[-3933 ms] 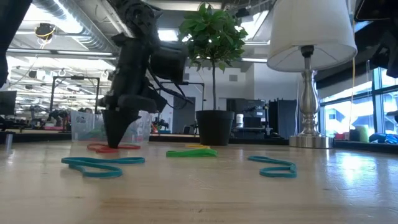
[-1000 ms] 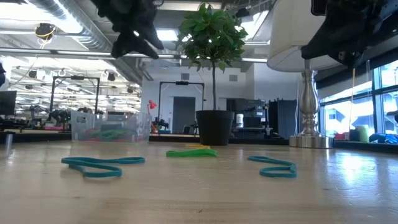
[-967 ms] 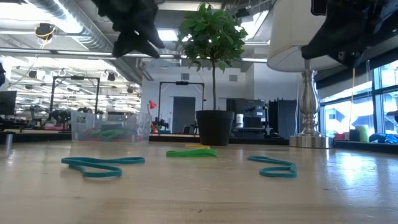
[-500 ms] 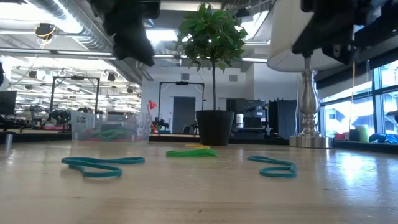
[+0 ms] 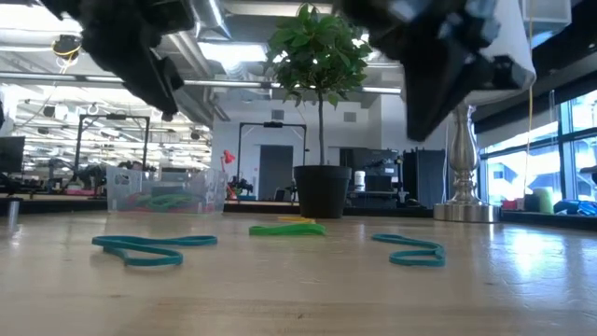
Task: Pick and place rubber bands into bin
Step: Put the blue rubber band into the transparent bin
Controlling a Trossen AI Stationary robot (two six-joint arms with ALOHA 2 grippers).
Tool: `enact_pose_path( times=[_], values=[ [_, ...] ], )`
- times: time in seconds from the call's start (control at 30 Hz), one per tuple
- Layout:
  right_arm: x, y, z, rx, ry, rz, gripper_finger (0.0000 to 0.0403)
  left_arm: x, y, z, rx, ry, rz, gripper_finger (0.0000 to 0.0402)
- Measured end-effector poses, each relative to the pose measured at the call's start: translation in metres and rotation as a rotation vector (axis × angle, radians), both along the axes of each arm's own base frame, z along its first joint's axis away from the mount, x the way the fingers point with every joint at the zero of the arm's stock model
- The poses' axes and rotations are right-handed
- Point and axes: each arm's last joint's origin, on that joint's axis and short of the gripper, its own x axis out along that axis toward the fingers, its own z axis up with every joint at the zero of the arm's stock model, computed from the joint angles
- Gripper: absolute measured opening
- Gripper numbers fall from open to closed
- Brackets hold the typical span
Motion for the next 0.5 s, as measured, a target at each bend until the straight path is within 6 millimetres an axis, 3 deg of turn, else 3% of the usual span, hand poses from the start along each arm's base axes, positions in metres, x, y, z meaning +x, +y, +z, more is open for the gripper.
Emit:
enact_pose_path(
  times=[0.27, 0.5],
  values=[
    [0.034, -0.01, -0.043, 0.033, 0.141, -0.085, 0.008, -0.028, 0.003, 0.009, -0.026, -0.109, -0.008, 0.0119],
    [0.043, -0.037, -0.053, 0.023, 0.179, -0.156, 0.0116, -0.039, -0.004, 0.019, -0.093, -0.152, -0.13, 0.0124]
  ],
)
